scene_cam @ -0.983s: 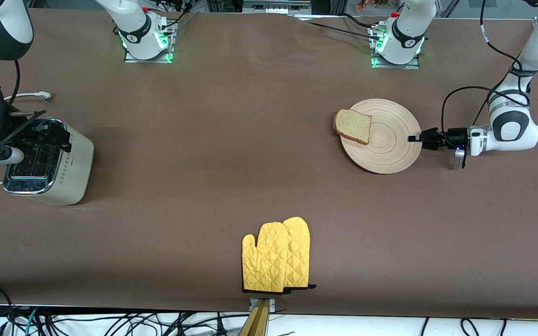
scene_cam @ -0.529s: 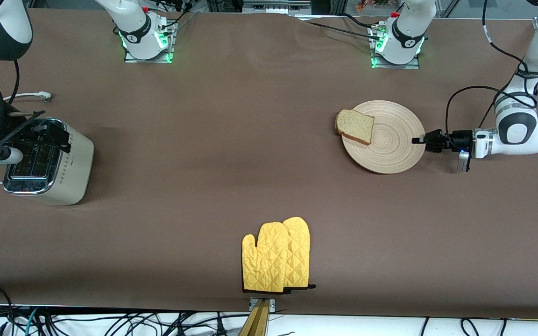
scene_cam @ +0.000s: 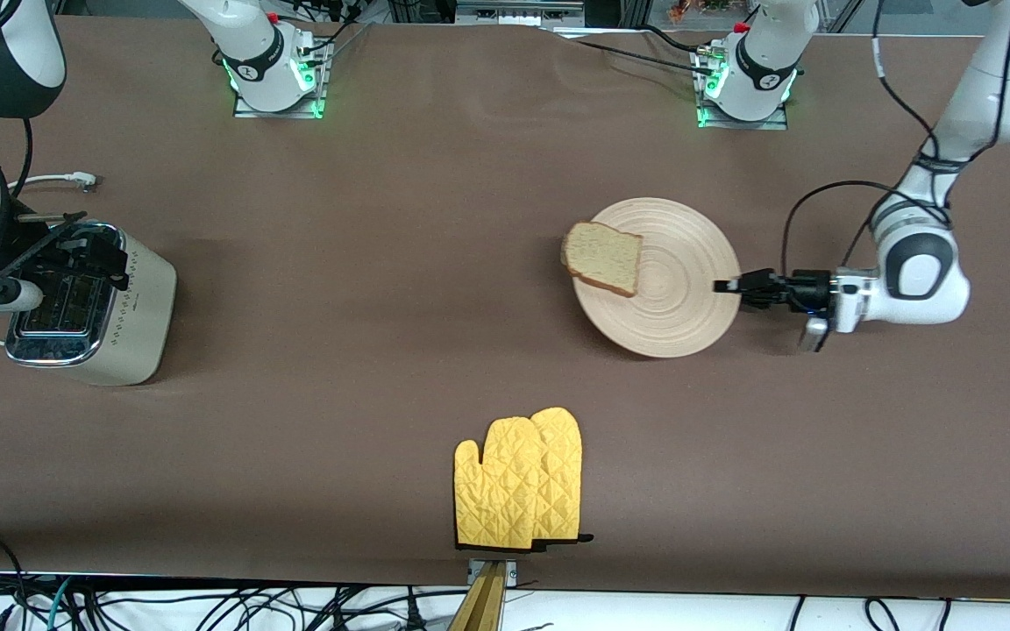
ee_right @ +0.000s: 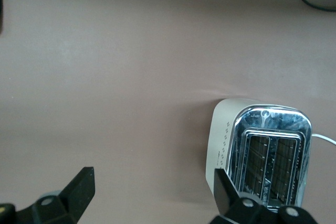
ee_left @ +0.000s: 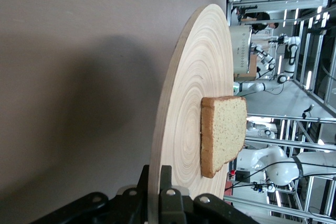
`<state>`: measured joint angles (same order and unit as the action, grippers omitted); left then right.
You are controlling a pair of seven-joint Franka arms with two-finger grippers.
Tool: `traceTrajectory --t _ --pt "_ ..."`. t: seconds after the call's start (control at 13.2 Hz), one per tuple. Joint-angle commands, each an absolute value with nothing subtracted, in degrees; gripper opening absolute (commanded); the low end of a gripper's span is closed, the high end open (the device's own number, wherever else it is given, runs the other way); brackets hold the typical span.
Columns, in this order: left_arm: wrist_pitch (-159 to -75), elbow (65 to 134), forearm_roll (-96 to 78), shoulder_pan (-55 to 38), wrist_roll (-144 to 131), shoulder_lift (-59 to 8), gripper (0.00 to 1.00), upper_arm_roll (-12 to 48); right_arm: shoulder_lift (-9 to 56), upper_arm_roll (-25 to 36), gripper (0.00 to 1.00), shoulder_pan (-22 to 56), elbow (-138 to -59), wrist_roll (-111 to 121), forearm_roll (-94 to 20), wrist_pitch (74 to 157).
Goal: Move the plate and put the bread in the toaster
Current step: 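Slide the wooden plate with the left gripper toward the toaster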
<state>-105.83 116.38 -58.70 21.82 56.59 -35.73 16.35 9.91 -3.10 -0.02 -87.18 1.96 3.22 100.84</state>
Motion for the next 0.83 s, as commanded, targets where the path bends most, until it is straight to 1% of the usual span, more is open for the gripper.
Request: traceTrajectory --t 0.0,0.3,0.45,0.53,0.6,0.68,0.76 --pt "-112.56 119.00 -69.03 11.82 56.95 -35.07 0.00 16.61 10.55 -3.52 1.00 -0.26 -86.48 1.49 4.13 101.34" --pt "-124.43 119.62 -85.47 -2.25 57.13 -35.68 0.00 16.70 11.60 -3.52 1.00 -0.44 -86.75 1.49 4.13 101.87" --pt "-131.62 118.83 -92.25 -8.50 57.30 -37.00 0.00 16.70 12.04 -3.52 1.00 -0.44 -86.75 1.41 4.13 102.04" --pt "-133.49 118.22 -94.72 -9.74 57.22 -37.00 0.13 16.70 12.04 -3.52 1.00 -0.35 -86.75 1.41 4.04 102.04" --pt "-133.68 118.04 -94.92 -9.32 57.04 -36.65 0.78 16.70 12.13 -3.52 1.00 -0.35 -86.75 1.32 3.69 102.04" --pt "-133.77 118.21 -94.92 -9.14 56.17 -35.78 1.00 16.61 12.48 -3.52 1.00 -0.44 -86.75 1.14 3.34 101.95" --pt "-133.77 118.56 -94.57 -8.71 56.08 -35.08 1.00 16.52 12.74 -3.43 1.00 -0.70 -86.75 1.06 3.25 101.61"
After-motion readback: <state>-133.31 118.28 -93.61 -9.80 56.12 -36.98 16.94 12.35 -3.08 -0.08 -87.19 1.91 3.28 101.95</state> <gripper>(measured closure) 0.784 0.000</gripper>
